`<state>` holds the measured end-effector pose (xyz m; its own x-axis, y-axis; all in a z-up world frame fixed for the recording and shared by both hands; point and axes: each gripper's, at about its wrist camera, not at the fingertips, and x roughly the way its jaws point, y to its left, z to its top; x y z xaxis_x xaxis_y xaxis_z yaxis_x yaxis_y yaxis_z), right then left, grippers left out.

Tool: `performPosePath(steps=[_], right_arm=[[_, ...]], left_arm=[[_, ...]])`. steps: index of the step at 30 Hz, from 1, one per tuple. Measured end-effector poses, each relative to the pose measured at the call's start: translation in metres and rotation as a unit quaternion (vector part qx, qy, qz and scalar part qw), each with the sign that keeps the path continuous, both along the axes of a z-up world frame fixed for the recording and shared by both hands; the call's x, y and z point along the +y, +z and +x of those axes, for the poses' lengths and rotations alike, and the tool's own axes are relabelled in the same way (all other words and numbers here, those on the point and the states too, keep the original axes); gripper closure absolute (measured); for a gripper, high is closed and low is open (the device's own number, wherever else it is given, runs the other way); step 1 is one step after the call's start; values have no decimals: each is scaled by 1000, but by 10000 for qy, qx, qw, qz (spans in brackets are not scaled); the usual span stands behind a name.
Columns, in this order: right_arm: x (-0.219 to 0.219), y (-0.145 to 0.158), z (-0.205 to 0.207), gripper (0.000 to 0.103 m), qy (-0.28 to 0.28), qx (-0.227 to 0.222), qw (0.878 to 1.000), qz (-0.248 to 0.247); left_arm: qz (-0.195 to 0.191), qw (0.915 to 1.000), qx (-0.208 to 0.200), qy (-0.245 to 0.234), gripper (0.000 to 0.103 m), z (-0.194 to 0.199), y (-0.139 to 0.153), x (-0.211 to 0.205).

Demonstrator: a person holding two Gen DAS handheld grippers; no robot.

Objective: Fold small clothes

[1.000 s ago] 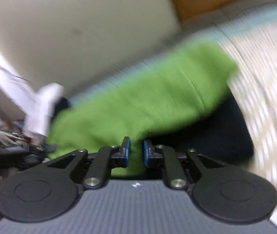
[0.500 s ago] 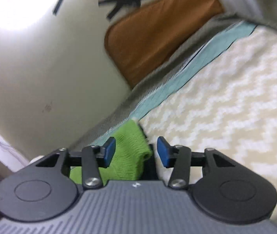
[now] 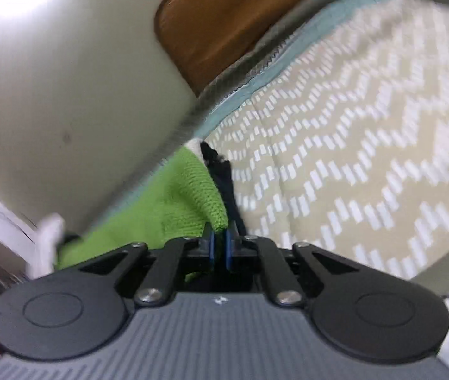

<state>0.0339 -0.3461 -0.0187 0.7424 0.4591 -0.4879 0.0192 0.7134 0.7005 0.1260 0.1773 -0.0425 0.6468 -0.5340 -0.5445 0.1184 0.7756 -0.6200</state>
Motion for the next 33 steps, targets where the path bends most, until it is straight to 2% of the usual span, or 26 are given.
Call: performPosePath(steps=[2,3,4,7,9,11,14,16,17,18,19,20,21,22,24,25,27,28,30,33], right_arm=[[-3,15,-2,84,7,-305,9995,-46],[-5,26,-6,76,-83,-559,9983,-159],[-3,36,-12,74,-163,-774,9965,-278],[1,61,-5,74,-52,-1060,9924,-620],[10,71,4,74,174,-1183,9906,-666],[20,69,9,74,497,-1185,9902,-554],[55,62,27,73,998,-1044,9877,-605],[70,52,39,73,1313,-828,9846,-806],[72,46,44,74,1316,-703,9839,-986],[70,41,47,85,1191,-627,9827,-1271],[62,36,53,103,1002,-584,9816,-1517],[47,31,57,103,783,-458,9856,-1424],[27,27,59,103,522,-289,9937,-944],[15,28,55,100,287,-196,9964,-778],[3,40,42,91,250,-430,9955,-812],[-4,45,33,78,228,-539,9949,-827],[-20,51,17,60,111,-606,9954,-735],[-28,51,11,58,39,-612,9961,-642],[-40,46,3,52,-38,-476,9986,-234],[-41,37,3,51,-60,-113,9996,263]], left_arm=[[48,10000,4,-19,80,-11,7,4],[40,10000,-44,24,78,-17,9,9],[31,9998,-151,112,78,-24,14,17],[-154,9984,-411,349,80,-36,31,30],[-225,9972,-668,234,80,-32,45,22],[-163,9961,-873,-12,80,-24,57,0],[-33,9930,-1062,-512,77,-6,59,-42],[95,9926,-900,-808,77,8,47,-70],[137,9926,-783,-923,77,14,39,-80],[219,9924,-657,-1013,77,20,30,-89],[483,9923,-503,-1020,78,27,18,-99],[745,9917,-377,-982,95,32,3,-104],[806,9917,-495,-873,97,30,-4,-102],[664,9924,-476,-921,97,29,-4,-95],[325,9955,-199,-865,97,25,2,-78],[272,9960,-194,-830,97,20,7,-72],[296,9965,-364,-691,94,8,20,-63],[296,9966,-469,-614,90,4,27,-60],[106,9963,-628,-576,89,-1,39,-56],[-103,9945,-685,-785,89,-1,51,-67]])
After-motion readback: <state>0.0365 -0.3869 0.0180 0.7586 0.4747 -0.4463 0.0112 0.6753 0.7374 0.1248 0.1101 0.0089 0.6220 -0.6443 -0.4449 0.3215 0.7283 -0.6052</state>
